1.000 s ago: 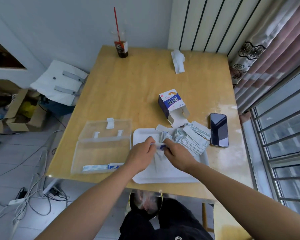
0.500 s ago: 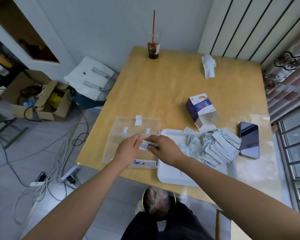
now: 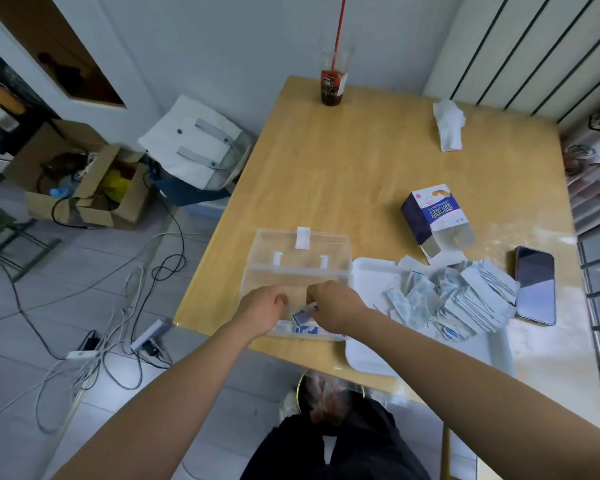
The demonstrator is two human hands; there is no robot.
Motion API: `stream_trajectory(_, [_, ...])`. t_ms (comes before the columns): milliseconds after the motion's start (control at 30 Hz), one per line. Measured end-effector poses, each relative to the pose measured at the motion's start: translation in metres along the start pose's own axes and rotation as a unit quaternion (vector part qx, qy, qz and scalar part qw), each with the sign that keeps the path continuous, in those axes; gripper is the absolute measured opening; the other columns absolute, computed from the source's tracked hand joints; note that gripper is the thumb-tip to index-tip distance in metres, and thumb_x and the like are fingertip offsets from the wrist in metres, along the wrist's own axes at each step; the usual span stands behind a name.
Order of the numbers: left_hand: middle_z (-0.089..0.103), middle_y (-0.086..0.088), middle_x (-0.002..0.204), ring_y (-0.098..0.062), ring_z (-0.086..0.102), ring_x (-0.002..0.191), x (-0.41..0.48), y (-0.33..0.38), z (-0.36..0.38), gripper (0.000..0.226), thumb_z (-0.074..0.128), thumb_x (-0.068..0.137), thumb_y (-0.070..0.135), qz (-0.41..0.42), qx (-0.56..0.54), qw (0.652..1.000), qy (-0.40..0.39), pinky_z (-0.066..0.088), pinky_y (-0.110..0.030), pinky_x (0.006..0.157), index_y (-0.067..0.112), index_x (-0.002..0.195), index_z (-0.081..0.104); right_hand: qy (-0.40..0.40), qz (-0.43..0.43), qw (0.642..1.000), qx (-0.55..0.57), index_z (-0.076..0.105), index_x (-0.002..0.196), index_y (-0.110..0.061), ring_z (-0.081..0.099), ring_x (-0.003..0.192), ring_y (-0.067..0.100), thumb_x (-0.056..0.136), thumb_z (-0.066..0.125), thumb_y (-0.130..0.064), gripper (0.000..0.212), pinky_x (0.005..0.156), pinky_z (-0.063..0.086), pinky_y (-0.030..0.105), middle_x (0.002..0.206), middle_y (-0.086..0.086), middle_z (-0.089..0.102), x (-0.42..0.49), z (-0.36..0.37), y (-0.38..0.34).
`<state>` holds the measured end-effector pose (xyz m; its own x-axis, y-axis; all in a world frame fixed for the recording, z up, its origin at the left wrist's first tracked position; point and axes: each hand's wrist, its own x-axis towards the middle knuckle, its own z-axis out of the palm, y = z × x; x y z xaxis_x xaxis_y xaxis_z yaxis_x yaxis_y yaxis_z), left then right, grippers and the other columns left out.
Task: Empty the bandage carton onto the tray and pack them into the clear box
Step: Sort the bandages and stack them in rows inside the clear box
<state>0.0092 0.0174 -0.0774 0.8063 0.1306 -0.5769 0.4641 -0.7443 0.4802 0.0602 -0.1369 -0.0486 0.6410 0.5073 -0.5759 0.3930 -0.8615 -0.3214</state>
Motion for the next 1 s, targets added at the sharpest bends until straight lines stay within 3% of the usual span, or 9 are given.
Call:
stream_trajectory(167, [0.065,-0.004,0.121,-0.023,0.060,0.107,0.006,-0.004,0.004,0.033,0.039,0.096,0.012,0.001,0.055,0.995,-0.080,0.048,-0.030,0.090,0.012,0.115,0.066,-0.063,0.011,0.996,-0.055,0.055,0.117,-0.008,0.060,0.102,0.029,0.089,0.052,-0.007,0.028,0.073,0.046,0.032,0.115,0.011,0.059,0.006,0.011,-0.007])
stream_trajectory(267, [0.066,-0.013,0.090,-0.026,0.056,0.076,0.008,-0.005,0.006,0.029,0.042,0.094,0.014,0.000,0.088,0.991,-0.098,0.040,-0.029,0.063,0.003,0.091,0.068,-0.093,0.010,0.991,-0.092,0.056,0.114,-0.007,0.060,0.098,0.027,0.090,0.050,-0.007,0.025,0.071,0.045,0.030,0.109,0.010,0.059,0.008,0.014,-0.007])
stream_trajectory(367, [0.049,-0.005,0.065,-0.023,0.045,0.067,0.007,-0.005,0.007,0.031,0.042,0.093,0.014,-0.009,0.109,0.989,-0.098,0.030,-0.028,0.052,0.008,0.064,0.049,-0.121,0.006,0.987,-0.108,0.058,0.100,-0.003,0.055,0.086,0.027,0.091,0.048,-0.005,0.013,0.070,0.044,0.029,0.088,0.008,0.051,0.011,0.015,-0.005])
stream_trajectory(467, [0.062,-0.009,0.085,-0.027,0.057,0.079,0.006,-0.005,0.005,0.027,0.041,0.094,0.016,0.015,0.109,0.989,-0.096,0.047,-0.033,0.066,0.004,0.087,0.064,-0.111,0.007,0.988,-0.110,0.049,0.077,-0.006,0.053,0.084,0.028,0.091,0.047,-0.002,0.015,0.068,0.040,0.028,0.073,0.005,0.044,0.013,0.014,-0.004])
stream_trajectory(533, [0.063,-0.010,0.094,-0.027,0.057,0.081,0.006,-0.005,0.004,0.031,0.039,0.095,0.016,0.027,0.109,0.989,-0.091,0.049,-0.034,0.072,0.005,0.100,0.067,-0.093,0.000,0.990,-0.103,0.055,0.099,-0.004,0.058,0.094,0.030,0.091,0.047,-0.001,0.012,0.070,0.040,0.029,0.092,0.010,0.056,0.016,0.017,-0.001])
stream_trajectory(600, [0.054,-0.007,0.075,-0.024,0.049,0.072,0.004,-0.004,0.004,0.029,0.039,0.094,0.014,0.029,0.116,0.988,-0.096,0.040,-0.029,0.064,0.000,0.089,0.064,-0.083,-0.001,0.991,-0.102,0.054,0.115,-0.002,0.059,0.104,0.031,0.090,0.047,0.000,0.026,0.072,0.041,0.029,0.111,0.015,0.059,0.019,0.019,0.000])
stream_trajectory(700, [0.040,-0.003,0.062,-0.025,0.044,0.070,0.001,-0.002,0.006,0.029,0.040,0.093,0.013,0.020,0.130,0.987,-0.091,0.033,-0.030,0.062,0.004,0.067,0.050,-0.087,0.001,0.990,-0.112,0.060,0.111,-0.002,0.061,0.105,0.031,0.089,0.047,0.001,0.025,0.074,0.045,0.030,0.105,0.014,0.060,0.021,0.021,-0.001])
stream_trajectory(833, [0.060,-0.021,0.091,-0.038,0.058,0.089,0.000,-0.003,0.005,0.029,0.040,0.094,0.014,0.024,0.123,0.987,-0.096,0.046,-0.038,0.072,-0.002,0.082,0.060,-0.101,-0.015,0.991,-0.089,0.059,0.117,-0.009,0.060,0.104,0.029,0.088,0.049,-0.003,0.031,0.075,0.047,0.031,0.114,0.010,0.061,0.024,0.028,0.003])
stream_trajectory(1000, [0.060,-0.023,0.103,-0.038,0.058,0.097,0.000,-0.003,0.006,0.030,0.039,0.095,0.013,0.026,0.126,0.987,-0.095,0.045,-0.036,0.073,-0.004,0.093,0.063,-0.080,-0.056,0.994,-0.055,0.045,0.136,-0.024,0.054,0.108,0.031,0.090,0.049,-0.004,0.050,0.085,0.050,0.040,0.121,0.010,0.046,0.025,0.028,0.003])
